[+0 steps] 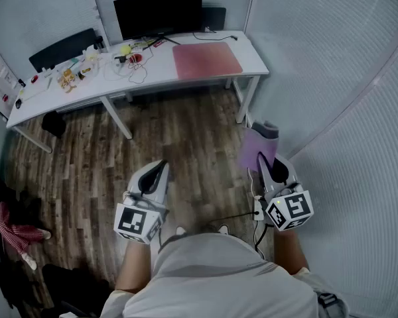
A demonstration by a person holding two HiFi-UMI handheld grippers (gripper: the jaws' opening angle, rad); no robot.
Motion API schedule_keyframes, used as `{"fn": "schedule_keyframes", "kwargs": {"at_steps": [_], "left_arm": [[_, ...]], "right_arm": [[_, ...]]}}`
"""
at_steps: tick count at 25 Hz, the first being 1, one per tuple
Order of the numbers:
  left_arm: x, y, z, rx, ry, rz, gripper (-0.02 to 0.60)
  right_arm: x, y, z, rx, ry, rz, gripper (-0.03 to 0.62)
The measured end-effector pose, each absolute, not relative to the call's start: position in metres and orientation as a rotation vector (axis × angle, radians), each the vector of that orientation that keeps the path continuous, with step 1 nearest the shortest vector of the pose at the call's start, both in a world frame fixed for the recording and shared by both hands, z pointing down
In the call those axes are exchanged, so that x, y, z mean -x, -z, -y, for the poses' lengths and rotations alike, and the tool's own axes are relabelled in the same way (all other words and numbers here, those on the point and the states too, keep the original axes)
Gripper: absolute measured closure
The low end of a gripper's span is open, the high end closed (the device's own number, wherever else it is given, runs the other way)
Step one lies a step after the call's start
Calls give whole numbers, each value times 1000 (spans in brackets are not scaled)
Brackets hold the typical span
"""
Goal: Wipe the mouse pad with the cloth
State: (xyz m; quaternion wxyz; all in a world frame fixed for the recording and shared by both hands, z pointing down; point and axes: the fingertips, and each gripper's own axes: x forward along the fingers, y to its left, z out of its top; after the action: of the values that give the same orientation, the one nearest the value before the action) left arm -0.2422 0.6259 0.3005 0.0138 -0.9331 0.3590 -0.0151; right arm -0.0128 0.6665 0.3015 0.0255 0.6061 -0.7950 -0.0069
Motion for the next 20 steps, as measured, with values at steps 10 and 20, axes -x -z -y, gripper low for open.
{"fn": "schedule_keyframes", "kwargs": {"at_steps": [10, 20], "left_arm": [[250, -305, -615, 2928, 68, -1062, 580], [274, -307, -596, 2966, 69, -1016, 580]], "right_arm": [[21, -315, -662, -1917, -37, 2407, 550], [51, -314, -649, -1944, -60, 2468, 549]]}}
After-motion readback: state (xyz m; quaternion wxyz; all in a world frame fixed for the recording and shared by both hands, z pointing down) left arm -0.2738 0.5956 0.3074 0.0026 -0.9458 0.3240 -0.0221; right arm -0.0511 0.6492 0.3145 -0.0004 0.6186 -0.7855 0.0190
